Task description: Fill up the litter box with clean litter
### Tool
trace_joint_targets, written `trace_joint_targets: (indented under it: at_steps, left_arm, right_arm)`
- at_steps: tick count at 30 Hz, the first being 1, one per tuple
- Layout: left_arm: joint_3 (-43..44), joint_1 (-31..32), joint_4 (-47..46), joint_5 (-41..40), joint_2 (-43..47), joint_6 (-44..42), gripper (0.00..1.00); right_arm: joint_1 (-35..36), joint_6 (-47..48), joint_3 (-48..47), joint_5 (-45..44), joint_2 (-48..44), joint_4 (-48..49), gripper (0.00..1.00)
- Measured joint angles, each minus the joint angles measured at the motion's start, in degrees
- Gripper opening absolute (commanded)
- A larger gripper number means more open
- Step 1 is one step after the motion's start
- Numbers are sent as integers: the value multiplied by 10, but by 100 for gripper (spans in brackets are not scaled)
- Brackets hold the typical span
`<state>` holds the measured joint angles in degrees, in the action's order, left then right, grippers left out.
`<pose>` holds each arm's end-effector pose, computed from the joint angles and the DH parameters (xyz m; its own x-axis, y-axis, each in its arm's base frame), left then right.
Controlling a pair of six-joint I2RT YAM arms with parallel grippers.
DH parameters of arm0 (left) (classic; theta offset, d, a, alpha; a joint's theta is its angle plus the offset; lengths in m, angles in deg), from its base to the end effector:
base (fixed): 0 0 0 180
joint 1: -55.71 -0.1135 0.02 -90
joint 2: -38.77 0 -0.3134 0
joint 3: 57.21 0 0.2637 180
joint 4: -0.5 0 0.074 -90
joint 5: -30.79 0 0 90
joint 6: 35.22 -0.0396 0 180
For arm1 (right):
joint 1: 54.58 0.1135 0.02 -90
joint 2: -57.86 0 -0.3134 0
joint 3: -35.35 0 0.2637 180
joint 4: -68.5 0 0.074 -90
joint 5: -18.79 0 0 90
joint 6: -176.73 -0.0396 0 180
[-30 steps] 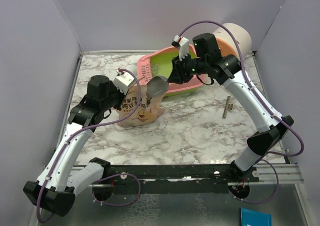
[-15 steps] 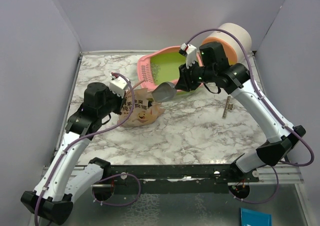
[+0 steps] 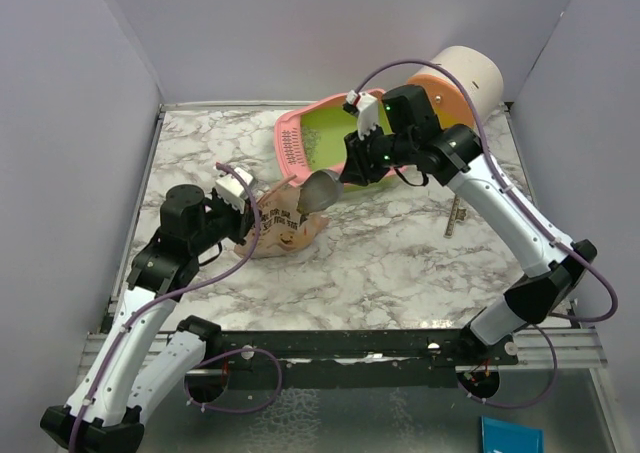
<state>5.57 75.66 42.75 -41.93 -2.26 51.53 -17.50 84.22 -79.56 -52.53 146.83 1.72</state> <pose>0.1212 -0.0565 0.3778 -0.2954 0.1648 -0.9411 0.6051 0.7946 -0.0508 0.2603 0.2126 0.4693 -0.5547 -0.3672 -0.7466 -0.7409 0.6264 0.2424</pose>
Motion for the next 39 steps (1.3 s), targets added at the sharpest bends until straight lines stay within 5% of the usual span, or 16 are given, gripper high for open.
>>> trace_joint_targets:
  at_steps: [12, 15, 18, 25, 26, 28, 33, 36, 39]
  left_arm:
    - [-16, 0, -16, 31, 1, -16, 20]
    - [-16, 0, -25, 36, -12, -19, 18]
    - [-14, 0, -34, 45, -28, -23, 0]
    - [-10, 0, -37, 46, -40, -39, 0]
    - [-9, 0, -37, 43, -39, -41, 3]
    - [-8, 0, -37, 38, -35, -44, 34]
    - [-5, 0, -37, 44, -33, -56, 52]
    - [18, 0, -23, 47, -63, -73, 41]
    - [42, 0, -11, 46, -102, -93, 5]
  right_arm:
    - [51, -5, -5, -31, 44, 2, 1]
    - [57, -7, -12, -43, 61, 6, 1]
    - [64, -9, -18, -55, 85, 12, 1]
    - [70, -22, -32, -64, 115, 12, 1]
    - [70, -22, -37, -65, 116, 12, 1]
    - [71, -23, -50, -65, 116, 9, 1]
    - [72, -23, -75, -64, 116, 5, 1]
    - [74, -22, -77, -64, 116, 5, 1]
    - [77, -22, -77, -64, 116, 5, 1]
